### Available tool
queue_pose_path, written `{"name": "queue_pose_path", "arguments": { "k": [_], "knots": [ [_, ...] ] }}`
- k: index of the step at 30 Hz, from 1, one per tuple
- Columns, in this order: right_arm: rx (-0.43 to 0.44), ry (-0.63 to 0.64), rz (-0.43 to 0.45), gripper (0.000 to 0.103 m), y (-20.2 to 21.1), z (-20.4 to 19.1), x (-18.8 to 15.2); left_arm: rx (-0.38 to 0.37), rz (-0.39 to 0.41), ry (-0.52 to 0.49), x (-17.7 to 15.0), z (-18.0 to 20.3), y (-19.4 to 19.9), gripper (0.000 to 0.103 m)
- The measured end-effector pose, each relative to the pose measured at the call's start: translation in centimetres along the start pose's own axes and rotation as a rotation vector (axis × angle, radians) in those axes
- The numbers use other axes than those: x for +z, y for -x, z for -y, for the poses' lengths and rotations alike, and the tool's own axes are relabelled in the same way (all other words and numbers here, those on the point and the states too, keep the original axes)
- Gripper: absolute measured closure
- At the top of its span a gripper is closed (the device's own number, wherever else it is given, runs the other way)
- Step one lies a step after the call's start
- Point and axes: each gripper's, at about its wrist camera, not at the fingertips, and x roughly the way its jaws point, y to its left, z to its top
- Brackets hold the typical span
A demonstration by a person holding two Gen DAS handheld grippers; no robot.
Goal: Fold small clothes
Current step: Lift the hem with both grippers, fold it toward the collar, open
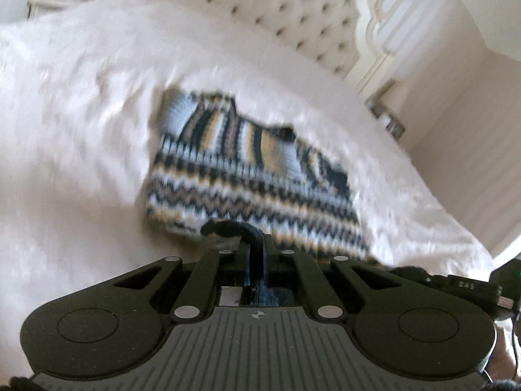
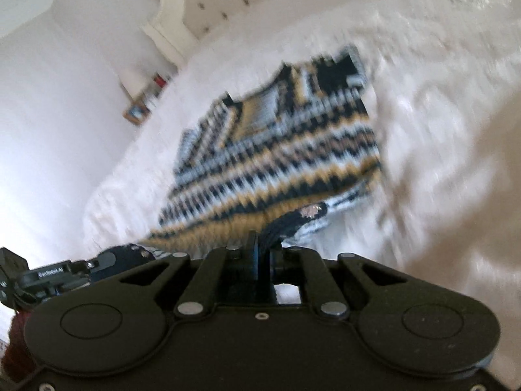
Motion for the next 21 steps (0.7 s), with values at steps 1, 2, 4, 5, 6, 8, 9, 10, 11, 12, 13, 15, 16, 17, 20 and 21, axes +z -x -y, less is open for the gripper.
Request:
{"name": "queue_pose_path", "arguments": {
  "k": [1, 2, 4, 5, 6, 8, 9, 10, 11, 12, 13, 15, 16, 17, 20, 21],
  "knots": [
    [0.008, 0.001, 0.019, 0.091, -0.1, -0.1, 0.6, -0.005, 0.018, -0.001, 0.6, 0.1, -0.1, 0.097],
    [0.018, 0.002, 0.038, 0.091, -0.1, -0.2, 1.2, -0.011, 0.037, 0.001, 1.3, 0.1, -0.2, 0.097],
    [0.033, 0.004, 0.066, 0.091, -0.3, -0.3, 2.4, -0.024, 0.074, -0.006, 2.5, 0.3, -0.5, 0.097],
    [0.037, 0.005, 0.082, 0.091, -0.4, -0.4, 3.2, -0.025, 0.093, -0.016, 3.0, 0.4, -0.6, 0.097],
    [0.041, 0.009, 0.097, 0.091, -0.6, -0.4, 3.9, -0.025, 0.115, -0.024, 3.6, 0.5, -0.7, 0.097],
    [0.047, 0.021, 0.123, 0.091, -1.0, -0.6, 5.4, -0.031, 0.146, -0.037, 4.8, 0.8, -1.2, 0.097],
    [0.047, 0.027, 0.139, 0.091, -1.2, -0.7, 6.2, -0.031, 0.163, -0.038, 5.4, 0.9, -1.6, 0.097],
    [0.047, 0.034, 0.151, 0.091, -1.5, -0.9, 6.8, -0.035, 0.174, -0.041, 5.9, 0.9, -1.8, 0.097],
    [0.047, 0.039, 0.162, 0.091, -1.9, -0.9, 7.6, -0.036, 0.183, -0.043, 6.5, 0.9, -2.2, 0.097],
    [0.049, 0.041, 0.173, 0.091, -2.3, -0.9, 8.3, -0.036, 0.194, -0.041, 7.2, 1.0, -2.8, 0.097],
    [0.050, 0.042, 0.183, 0.091, -2.7, -0.8, 9.1, -0.041, 0.200, -0.041, 7.9, 0.9, -3.2, 0.097],
    [0.046, 0.047, 0.197, 0.091, -3.8, -0.7, 10.5, -0.041, 0.219, -0.040, 9.2, 0.9, -4.2, 0.097],
    [0.042, 0.048, 0.202, 0.091, -4.4, -0.6, 11.3, -0.039, 0.228, -0.042, 9.8, 0.9, -4.8, 0.097],
    [0.040, 0.047, 0.207, 0.091, -5.1, -0.5, 12.0, -0.038, 0.236, -0.045, 10.5, 0.9, -5.4, 0.097],
    [0.031, 0.043, 0.226, 0.091, -7.1, -0.1, 14.1, -0.020, 0.258, -0.059, 12.1, 1.0, -7.1, 0.097],
    [0.026, 0.043, 0.233, 0.091, -7.9, 0.1, 14.8, -0.012, 0.261, -0.064, 12.6, 1.0, -7.8, 0.097]
  ]
}}
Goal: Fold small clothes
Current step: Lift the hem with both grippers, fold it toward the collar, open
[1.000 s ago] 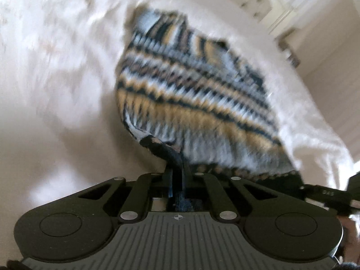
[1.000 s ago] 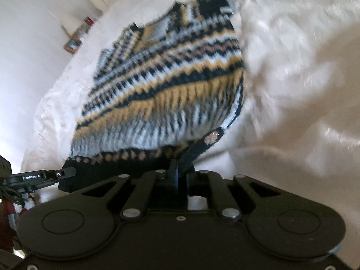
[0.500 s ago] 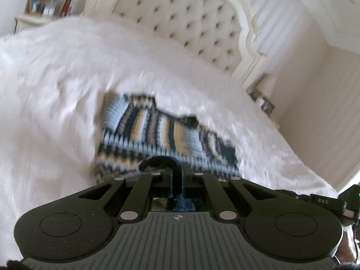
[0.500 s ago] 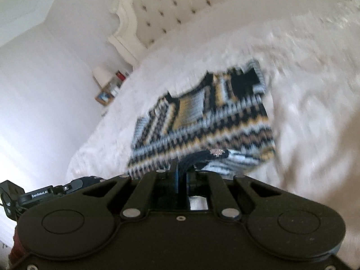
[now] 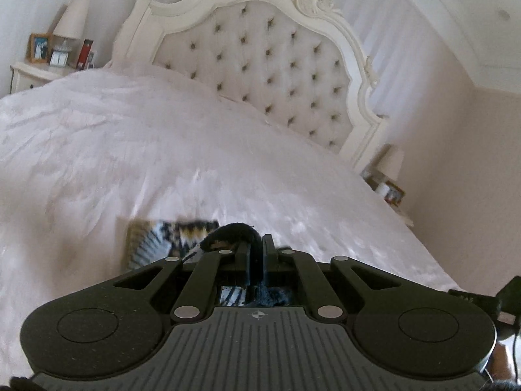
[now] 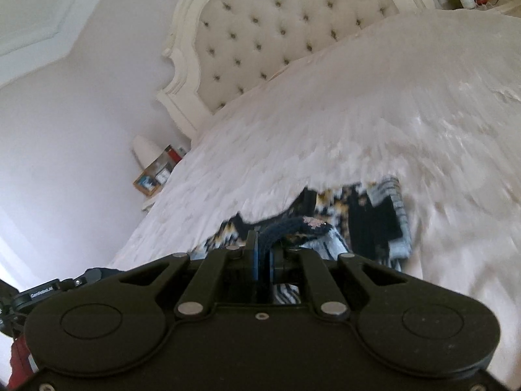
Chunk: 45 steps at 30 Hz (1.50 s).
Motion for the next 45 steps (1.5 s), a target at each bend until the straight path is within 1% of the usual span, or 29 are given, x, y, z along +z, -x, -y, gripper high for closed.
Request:
{"name": "queue_pose_path", "arguments": {
  "k": [4, 8, 15, 20, 23, 27, 32, 35, 40, 45],
  "knots": [
    [-0.032, 0.022, 0.027, 0.091, -3.7, 0.6, 1.6, 0.040, -0.011, -0.006, 1.0, -0.5, -3.6, 0.097],
    [-0.082, 0.032, 0.006, 0.091, -7.7, 1.6, 2.3, 0.077, -0.059, 0.011, 0.9, -1.6, -7.3, 0.097],
    [-0.184, 0.029, -0.070, 0.091, -14.0, 4.4, 1.6, 0.164, -0.151, 0.028, -0.5, -4.0, -13.1, 0.097],
    [-0.230, 0.064, -0.094, 0.091, -16.8, 5.6, 0.4, 0.208, -0.173, 0.014, -1.6, -5.3, -15.7, 0.097],
    [-0.246, 0.111, -0.087, 0.091, -17.9, 6.2, -0.2, 0.234, -0.184, 0.019, -2.3, -6.0, -16.7, 0.096],
    [-0.259, 0.178, -0.052, 0.091, -18.4, 6.1, -1.4, 0.248, -0.199, 0.039, -3.4, -7.2, -17.8, 0.094],
    [-0.267, 0.195, -0.012, 0.094, -18.5, 6.6, -2.4, 0.235, -0.151, -0.026, -4.8, -7.2, -18.1, 0.094],
    [-0.266, 0.192, 0.004, 0.095, -18.7, 6.8, -2.7, 0.235, -0.120, -0.046, -5.3, -7.1, -18.0, 0.094],
    [-0.254, 0.170, 0.011, 0.095, -18.9, 7.1, -2.7, 0.208, -0.101, -0.011, -5.6, -7.8, -18.1, 0.093],
    [-0.206, 0.102, 0.016, 0.095, -18.6, 8.2, -2.6, 0.192, -0.098, 0.016, -5.6, -8.1, -18.1, 0.093]
  ]
}}
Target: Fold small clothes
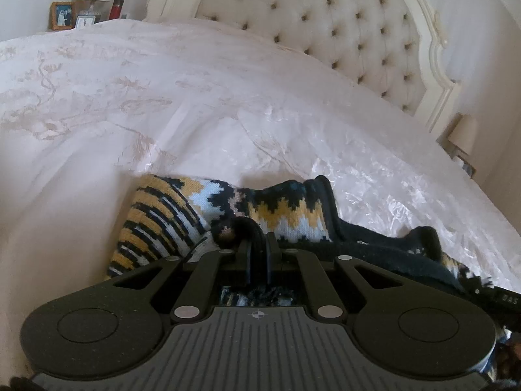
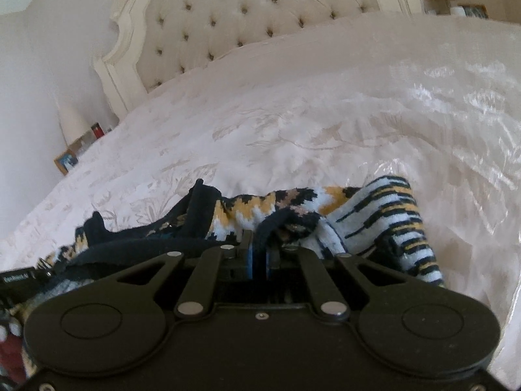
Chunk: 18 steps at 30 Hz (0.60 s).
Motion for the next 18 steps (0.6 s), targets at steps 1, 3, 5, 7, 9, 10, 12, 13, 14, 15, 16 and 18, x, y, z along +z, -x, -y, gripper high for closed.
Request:
{"name": "queue_pose_path", "arguments": {
  "k": [1, 3, 5, 7, 9, 10, 12, 13, 14, 15, 16, 18],
  "knots": [
    [0.008, -0.011, 0.000, 0.095, 0.0, 0.2, 0.0, -0.002, 0.000, 0.004, 0.0, 0.0, -0.1, 0.093],
    [0.020, -0.027, 0.000, 0.094, 0.0, 0.5, 0.0, -0.008, -0.001, 0.013, 0.0, -0.2, -0.2, 0.093],
    [0.025, -0.033, 0.001, 0.094, 0.0, 0.5, 0.0, -0.018, 0.000, 0.028, 0.0, -0.4, -0.2, 0.093],
    [0.030, -0.040, 0.003, 0.093, 0.0, 0.5, 0.1, -0.030, -0.008, 0.042, 0.2, -0.6, -0.3, 0.094],
    [0.043, -0.034, -0.002, 0.081, 0.0, 0.3, 0.2, -0.042, -0.027, 0.059, 0.8, -0.7, -0.3, 0.093],
    [0.062, -0.027, -0.006, 0.073, 0.0, 0.2, 0.4, -0.050, -0.035, 0.067, 1.1, -0.7, -0.2, 0.088],
    [0.121, 0.006, -0.009, 0.026, 0.3, -0.4, 0.8, -0.083, -0.044, 0.077, 1.8, -0.7, 0.2, 0.069],
    [0.135, 0.037, -0.003, 0.007, 0.5, -1.0, 1.0, -0.088, -0.039, 0.066, 2.2, -0.5, 0.6, 0.052],
    [0.133, 0.073, 0.013, 0.000, 0.9, -1.8, 1.2, -0.077, -0.023, 0.045, 2.6, -0.1, 1.1, 0.034],
    [0.110, 0.105, 0.022, 0.000, 1.2, -2.5, 1.5, -0.063, 0.003, 0.017, 3.1, 0.3, 1.8, 0.031],
    [0.098, 0.120, 0.026, 0.000, 1.4, -3.0, 1.8, -0.059, 0.018, -0.002, 3.5, 0.6, 2.4, 0.031],
    [0.087, 0.134, 0.037, 0.000, 2.0, -3.6, 2.4, -0.054, 0.026, -0.029, 4.2, 1.0, 3.4, 0.031]
  ]
}}
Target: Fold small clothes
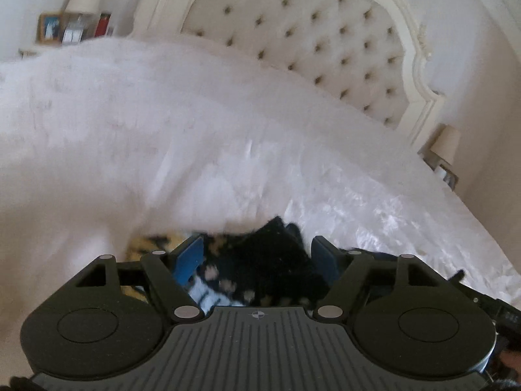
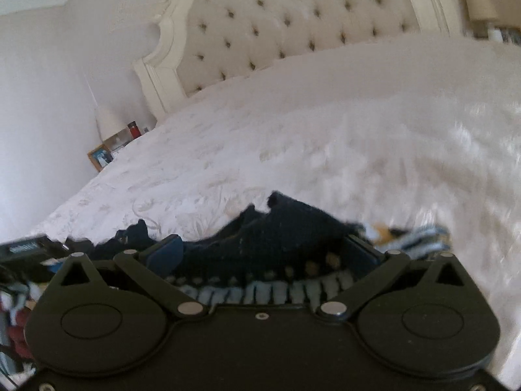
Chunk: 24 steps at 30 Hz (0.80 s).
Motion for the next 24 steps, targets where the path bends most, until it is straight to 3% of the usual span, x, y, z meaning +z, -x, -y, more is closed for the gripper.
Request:
{"name": "queue_pose_path", "arguments": {
  "k": [4, 11, 15, 19, 24],
  "knots": [
    [-0.033, 0.048, 0.004, 0.000, 1.3, -1.0, 0.5, 0.018, -0.004, -0.054, 0.4, 1.2, 1.7, 0.031],
    [-0.031, 0.117, -0.082, 0.000, 2.3, -2.8, -0.9, 0.044, -0.113, -0.219, -2.1, 4.0, 1.5, 0.031],
    [-0.035, 0.211, -0.141, 0.000, 1.8, -4.0, -2.4, 0.150, -0.186, -0.358, -4.5, 4.9, -0.3, 0.031],
    [-0.116, 0.275, -0.210, 0.000, 0.1, -3.7, -3.7, 0.207, -0.228, -0.343, -5.7, 3.7, -2.0, 0.022],
    [-0.146, 0.290, -0.191, 0.000, -0.4, -3.2, -4.4, 0.238, -0.235, -0.335, -5.8, 3.8, -3.0, 0.017]
  ]
}}
